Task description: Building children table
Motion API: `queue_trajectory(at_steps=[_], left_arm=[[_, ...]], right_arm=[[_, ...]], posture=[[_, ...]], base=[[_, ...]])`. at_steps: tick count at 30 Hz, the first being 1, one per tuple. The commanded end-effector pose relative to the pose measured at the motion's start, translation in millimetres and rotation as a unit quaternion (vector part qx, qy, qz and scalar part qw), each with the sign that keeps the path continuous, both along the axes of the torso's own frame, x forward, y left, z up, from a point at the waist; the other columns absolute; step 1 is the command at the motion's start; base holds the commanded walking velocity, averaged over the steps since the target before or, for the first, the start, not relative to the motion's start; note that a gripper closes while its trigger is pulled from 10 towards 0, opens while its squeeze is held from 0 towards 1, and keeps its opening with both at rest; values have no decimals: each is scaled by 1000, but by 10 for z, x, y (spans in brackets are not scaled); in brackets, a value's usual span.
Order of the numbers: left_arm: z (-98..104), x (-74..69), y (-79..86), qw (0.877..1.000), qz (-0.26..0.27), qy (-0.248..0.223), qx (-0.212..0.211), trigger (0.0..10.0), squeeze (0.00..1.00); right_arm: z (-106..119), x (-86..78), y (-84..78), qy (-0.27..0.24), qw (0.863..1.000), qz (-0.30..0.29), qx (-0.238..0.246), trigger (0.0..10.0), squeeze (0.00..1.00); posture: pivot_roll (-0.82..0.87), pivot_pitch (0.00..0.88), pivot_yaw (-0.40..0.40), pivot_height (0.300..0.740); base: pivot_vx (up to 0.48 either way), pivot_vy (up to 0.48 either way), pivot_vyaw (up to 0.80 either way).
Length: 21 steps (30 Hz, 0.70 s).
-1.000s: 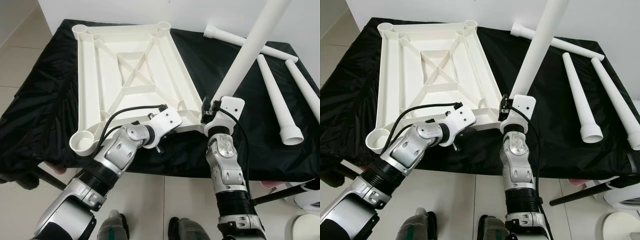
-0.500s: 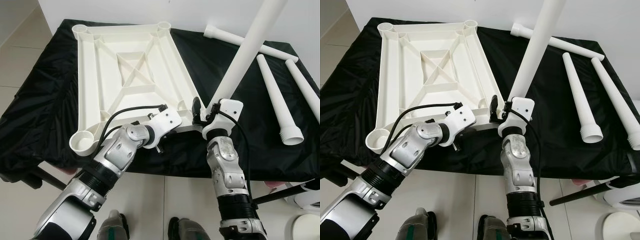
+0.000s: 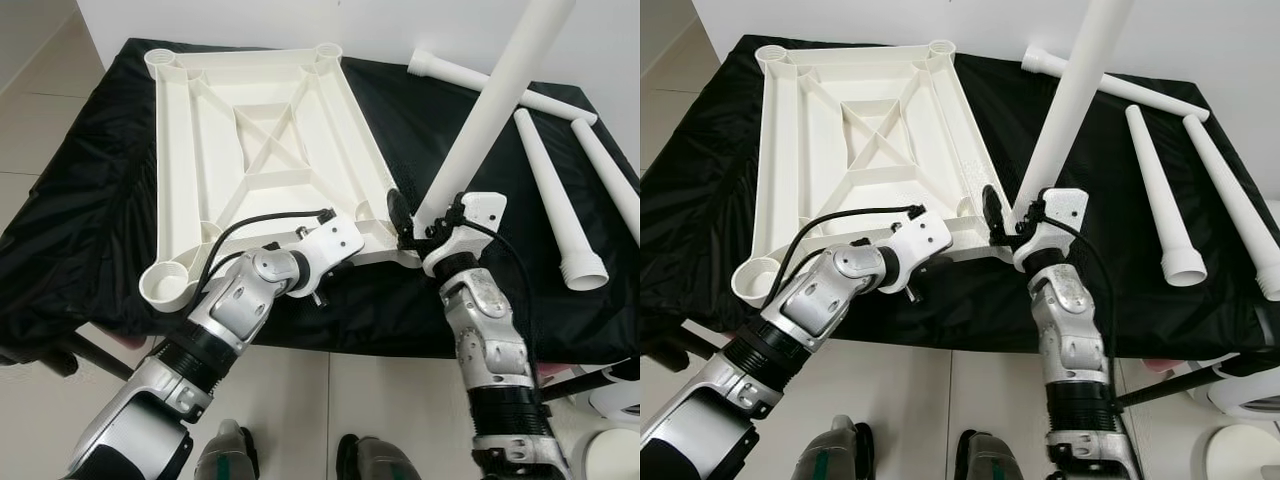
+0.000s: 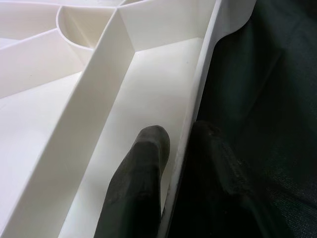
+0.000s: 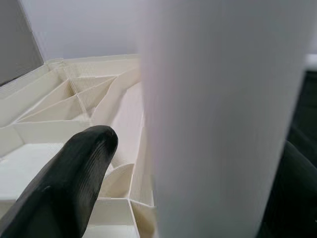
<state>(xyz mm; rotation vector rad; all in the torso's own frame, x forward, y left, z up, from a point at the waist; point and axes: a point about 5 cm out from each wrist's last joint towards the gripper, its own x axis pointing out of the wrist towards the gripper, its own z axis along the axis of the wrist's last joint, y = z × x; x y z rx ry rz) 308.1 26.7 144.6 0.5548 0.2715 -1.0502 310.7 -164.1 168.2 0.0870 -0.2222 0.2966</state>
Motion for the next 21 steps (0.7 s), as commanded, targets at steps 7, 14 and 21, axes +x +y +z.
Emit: queue_trajectory(at_steps=[7,14,21], left_arm=[[12,-66,-103,1000,-31,4,-3,10000,0],[18,-62,-106,1000,-31,4,-4,10000,0],[32,-52,-110,999,-32,2,-4,10000,0]], right_arm=[[-11,53,-134,7,998,41,-42,10000,0],[-36,98,-299,16,996,67,-56,10000,0],[-116,100,-404,34,990,122,-62,10000,0]], posture=[[-16,99,-40,740],[-18,97,-35,740],[-16,94,-33,740]], base=[[0,0,0],[0,0,0],[0,0,0]])
